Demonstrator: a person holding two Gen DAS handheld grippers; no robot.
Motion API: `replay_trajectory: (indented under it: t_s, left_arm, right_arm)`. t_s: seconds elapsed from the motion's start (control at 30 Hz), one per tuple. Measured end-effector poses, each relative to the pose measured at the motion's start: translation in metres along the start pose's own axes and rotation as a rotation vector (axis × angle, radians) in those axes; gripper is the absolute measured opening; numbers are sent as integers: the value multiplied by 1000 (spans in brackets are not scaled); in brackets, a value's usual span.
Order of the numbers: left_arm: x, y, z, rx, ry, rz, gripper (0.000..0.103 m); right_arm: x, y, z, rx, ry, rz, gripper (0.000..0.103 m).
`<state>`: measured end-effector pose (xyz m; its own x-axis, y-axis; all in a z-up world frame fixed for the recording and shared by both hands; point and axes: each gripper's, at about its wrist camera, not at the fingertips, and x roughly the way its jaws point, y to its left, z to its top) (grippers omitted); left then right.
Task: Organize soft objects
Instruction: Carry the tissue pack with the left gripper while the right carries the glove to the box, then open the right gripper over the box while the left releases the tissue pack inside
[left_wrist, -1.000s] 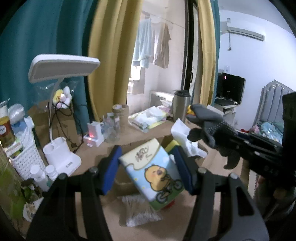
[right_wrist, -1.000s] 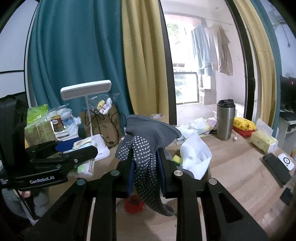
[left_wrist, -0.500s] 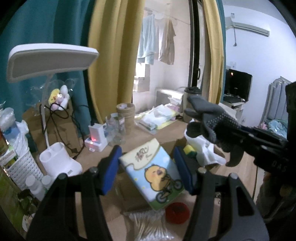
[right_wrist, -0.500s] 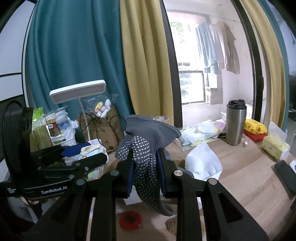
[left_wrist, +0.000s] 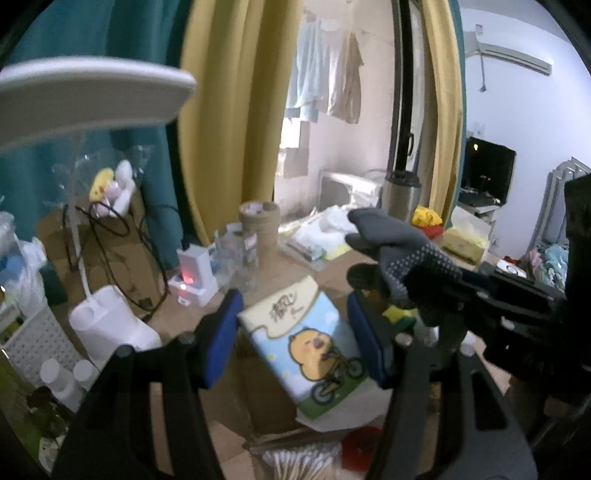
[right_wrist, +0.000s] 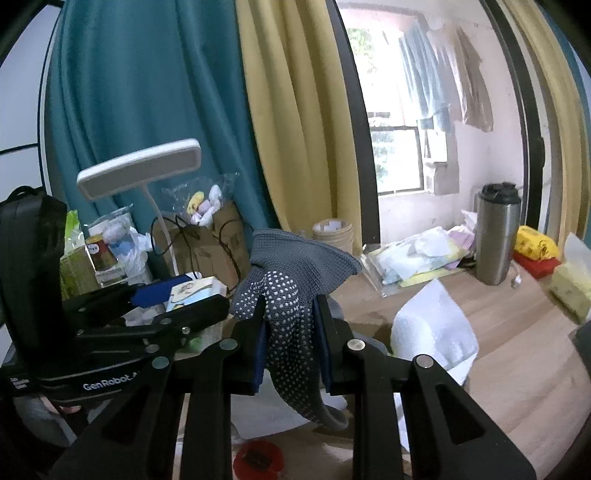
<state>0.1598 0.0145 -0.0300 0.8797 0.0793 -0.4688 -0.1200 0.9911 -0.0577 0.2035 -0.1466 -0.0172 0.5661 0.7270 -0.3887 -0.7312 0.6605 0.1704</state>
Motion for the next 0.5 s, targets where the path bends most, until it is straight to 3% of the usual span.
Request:
replay_trajectory:
  t_s: [0.5]
  left_arm:
    - [40, 12, -17, -18, 105, 19, 61]
  right_arm:
    - [43, -11, -20, 43, 104, 25, 27]
